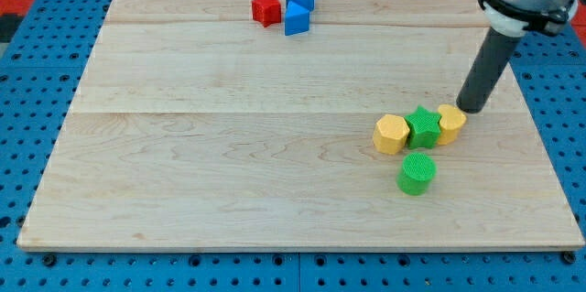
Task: Place the yellow heart at the top of the green star
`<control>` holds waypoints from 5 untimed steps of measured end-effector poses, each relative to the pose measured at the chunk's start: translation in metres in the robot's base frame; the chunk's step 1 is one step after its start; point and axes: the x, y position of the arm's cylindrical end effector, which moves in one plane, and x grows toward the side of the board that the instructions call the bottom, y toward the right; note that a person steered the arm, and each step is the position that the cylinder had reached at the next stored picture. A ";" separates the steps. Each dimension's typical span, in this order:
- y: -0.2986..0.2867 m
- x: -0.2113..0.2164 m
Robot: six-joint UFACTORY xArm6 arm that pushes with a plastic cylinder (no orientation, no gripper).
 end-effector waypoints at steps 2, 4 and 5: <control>0.057 0.074; -0.028 0.022; -0.055 0.013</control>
